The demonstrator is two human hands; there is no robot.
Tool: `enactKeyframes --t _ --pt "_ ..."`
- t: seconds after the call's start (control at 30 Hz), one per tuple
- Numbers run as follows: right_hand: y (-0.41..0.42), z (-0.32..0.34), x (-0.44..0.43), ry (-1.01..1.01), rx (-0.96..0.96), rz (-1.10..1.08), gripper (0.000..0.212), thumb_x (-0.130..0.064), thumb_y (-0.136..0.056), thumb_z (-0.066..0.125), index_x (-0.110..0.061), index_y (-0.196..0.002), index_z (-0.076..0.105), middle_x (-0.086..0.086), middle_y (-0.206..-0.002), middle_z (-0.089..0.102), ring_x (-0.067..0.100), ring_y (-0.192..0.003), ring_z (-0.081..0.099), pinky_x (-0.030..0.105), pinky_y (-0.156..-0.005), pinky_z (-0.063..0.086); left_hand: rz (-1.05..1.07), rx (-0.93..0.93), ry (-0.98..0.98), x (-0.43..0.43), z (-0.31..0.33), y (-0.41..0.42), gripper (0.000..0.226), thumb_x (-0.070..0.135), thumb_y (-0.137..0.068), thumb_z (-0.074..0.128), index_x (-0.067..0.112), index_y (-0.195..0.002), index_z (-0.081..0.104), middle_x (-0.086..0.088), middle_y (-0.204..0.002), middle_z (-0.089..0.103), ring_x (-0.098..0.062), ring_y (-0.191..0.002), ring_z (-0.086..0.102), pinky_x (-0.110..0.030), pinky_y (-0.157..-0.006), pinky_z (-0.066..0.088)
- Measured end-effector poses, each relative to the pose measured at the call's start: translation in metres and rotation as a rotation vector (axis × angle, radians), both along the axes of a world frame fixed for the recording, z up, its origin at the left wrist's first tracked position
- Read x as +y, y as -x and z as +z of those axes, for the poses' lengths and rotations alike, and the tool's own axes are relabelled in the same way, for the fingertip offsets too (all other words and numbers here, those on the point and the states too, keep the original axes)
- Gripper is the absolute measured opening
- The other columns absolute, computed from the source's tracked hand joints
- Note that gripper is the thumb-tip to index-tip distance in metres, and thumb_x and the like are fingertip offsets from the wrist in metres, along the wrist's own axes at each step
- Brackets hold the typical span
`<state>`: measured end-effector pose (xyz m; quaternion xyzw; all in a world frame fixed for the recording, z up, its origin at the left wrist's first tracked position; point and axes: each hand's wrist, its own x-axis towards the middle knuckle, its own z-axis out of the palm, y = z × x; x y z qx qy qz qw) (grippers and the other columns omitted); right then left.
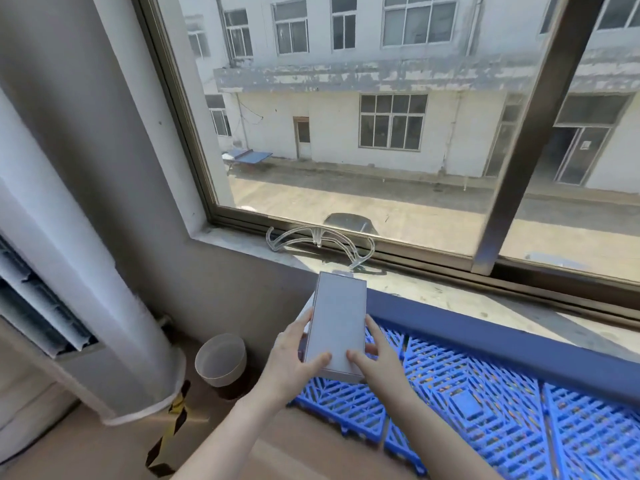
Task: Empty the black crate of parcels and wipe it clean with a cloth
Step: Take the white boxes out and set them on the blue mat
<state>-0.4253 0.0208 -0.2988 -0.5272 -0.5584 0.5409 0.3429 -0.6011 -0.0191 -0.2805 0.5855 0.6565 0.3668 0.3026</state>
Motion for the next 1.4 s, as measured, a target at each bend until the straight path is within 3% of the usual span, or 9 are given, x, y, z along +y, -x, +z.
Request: enactKeyframes --t 0.2,0.4,0.53,0.67,0.77,0.9,1.1,1.33,1.4 --pt "0.022 -0.017 0.019 0.091 -0.049 0.056 0.084 -0.007 -0.083 0.061 -0.045 -0.146 0.02 -0.004 -0.11 0.056 0.017 -0.092 0.065 0.022 -0.069 0.054 -0.023 -0.07 0.093 0.03 -0.032 0.028 0.074 0.028 -0.085 0.071 0.046 -0.143 0.029 0.027 -0.13 0.044 0.011 -0.114 0.045 -0.011 -0.081 0.044" --pt "0.058 -0.041 0.044 0.175 -0.122 -0.063 0.084 -0.006 -0.08 0.063 -0.045 -0.145 0.025 -0.004 -0.108 0.057 0.019 -0.093 0.064 0.04 -0.084 0.056 -0.114 -0.1 0.165 0.07 -0.059 0.064 0.07 0.023 -0.083 0.072 0.05 -0.133 0.031 0.031 -0.122 0.048 0.016 -0.105 0.049 -0.006 -0.073 0.046" --pt "0.087 -0.049 0.064 0.225 -0.131 -0.125 0.082 -0.003 -0.083 0.06 -0.041 -0.146 0.024 -0.006 -0.108 0.055 0.013 -0.095 0.06 0.033 -0.078 0.057 -0.177 -0.134 0.192 0.102 -0.074 0.091 0.069 0.02 -0.084 0.069 0.042 -0.14 0.035 0.024 -0.129 0.052 0.018 -0.107 0.049 -0.002 -0.076 0.043" --pt "0.109 -0.058 0.084 0.239 -0.148 -0.203 0.077 -0.007 -0.085 0.059 -0.041 -0.146 0.026 -0.004 -0.116 0.054 0.015 -0.101 0.058 0.034 -0.076 0.057 -0.267 -0.1 0.206 0.133 -0.083 0.113 0.064 0.019 -0.088 0.063 0.046 -0.137 0.033 0.029 -0.123 0.051 0.023 -0.111 0.042 0.004 -0.077 0.036" --pt "0.116 -0.065 0.098 0.25 -0.148 -0.249 0.072 -0.009 -0.088 0.056 -0.038 -0.148 0.027 -0.001 -0.123 0.055 0.013 -0.104 0.057 0.025 -0.071 0.052 -0.361 -0.099 0.243 0.157 -0.093 0.123 0.067 0.022 -0.086 0.054 0.038 -0.147 0.033 0.02 -0.132 0.054 0.008 -0.12 0.048 -0.006 -0.087 0.04" --pt "0.12 -0.073 0.109 0.26 -0.16 -0.273 0.071 -0.01 -0.09 0.057 -0.038 -0.147 0.027 -0.001 -0.122 0.055 0.012 -0.105 0.055 0.031 -0.082 0.051 -0.43 -0.097 0.305 0.178 -0.106 0.13 0.072 0.023 -0.087 0.046 0.035 -0.153 0.022 0.012 -0.143 0.048 -0.001 -0.125 0.046 -0.022 -0.098 0.041" --pt "0.122 -0.075 0.119 0.256 -0.16 -0.284 0.068 -0.017 -0.093 0.058 -0.041 -0.146 0.023 -0.008 -0.117 0.049 0.009 -0.103 0.049 0.019 -0.067 0.042 -0.442 -0.153 0.349 0.193 -0.114 0.133 0.064 0.024 -0.098 0.044 0.041 -0.153 0.015 0.02 -0.149 0.035 -0.003 -0.131 0.038 -0.02 -0.091 0.037" --pt "0.127 -0.078 0.124 0.249 -0.145 -0.3 0.065 -0.023 -0.095 0.056 -0.039 -0.148 0.022 -0.005 -0.132 0.049 0.012 -0.114 0.047 0.03 -0.085 0.038 -0.414 -0.198 0.302 0.197 -0.116 0.138 0.062 0.023 -0.099 0.048 0.039 -0.152 0.021 0.021 -0.147 0.039 -0.002 -0.131 0.04 -0.018 -0.095 0.039" --pt "0.128 -0.08 0.123 0.246 -0.137 -0.312 0.063 -0.025 -0.096 0.056 -0.037 -0.148 0.023 -0.005 -0.138 0.048 0.012 -0.119 0.046 0.029 -0.088 0.038 -0.406 -0.202 0.292 0.194 -0.117 0.137 0.061 0.023 -0.099 0.049 0.039 -0.151 0.022 0.023 -0.145 0.038 -0.001 -0.129 0.041 -0.01 -0.087 0.04"
